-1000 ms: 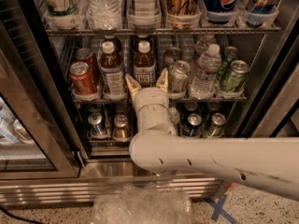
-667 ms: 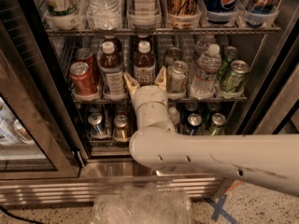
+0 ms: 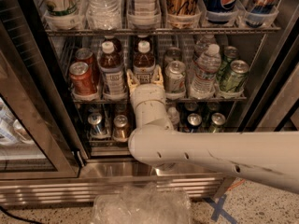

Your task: Pick blue plastic bottle from middle shelf of fridge

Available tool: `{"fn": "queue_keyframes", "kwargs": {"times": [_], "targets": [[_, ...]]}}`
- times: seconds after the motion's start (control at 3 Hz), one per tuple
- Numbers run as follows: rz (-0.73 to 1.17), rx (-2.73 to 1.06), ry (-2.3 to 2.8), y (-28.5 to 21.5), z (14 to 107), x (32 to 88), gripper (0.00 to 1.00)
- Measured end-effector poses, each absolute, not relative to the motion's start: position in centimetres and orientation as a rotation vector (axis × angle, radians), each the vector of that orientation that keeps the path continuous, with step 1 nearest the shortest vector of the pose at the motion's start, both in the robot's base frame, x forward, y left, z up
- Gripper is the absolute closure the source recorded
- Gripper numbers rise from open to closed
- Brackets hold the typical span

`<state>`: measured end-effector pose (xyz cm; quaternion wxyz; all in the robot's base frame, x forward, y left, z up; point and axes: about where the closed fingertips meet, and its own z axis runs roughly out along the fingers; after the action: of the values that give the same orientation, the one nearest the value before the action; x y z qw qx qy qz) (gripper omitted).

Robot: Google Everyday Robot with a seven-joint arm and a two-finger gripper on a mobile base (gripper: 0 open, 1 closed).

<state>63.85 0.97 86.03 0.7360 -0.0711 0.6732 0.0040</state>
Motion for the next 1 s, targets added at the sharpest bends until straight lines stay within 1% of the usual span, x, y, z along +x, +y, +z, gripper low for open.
{"fn": "queue_keyframes", "kwargs": {"times": [0.67,1.0], "targets": [[0.008,-0.156,1.478,1.0,86.1,63.8,0.90],[-0.031,-0.113,1.421,0.5,87.2,63.6,1.00]]}}
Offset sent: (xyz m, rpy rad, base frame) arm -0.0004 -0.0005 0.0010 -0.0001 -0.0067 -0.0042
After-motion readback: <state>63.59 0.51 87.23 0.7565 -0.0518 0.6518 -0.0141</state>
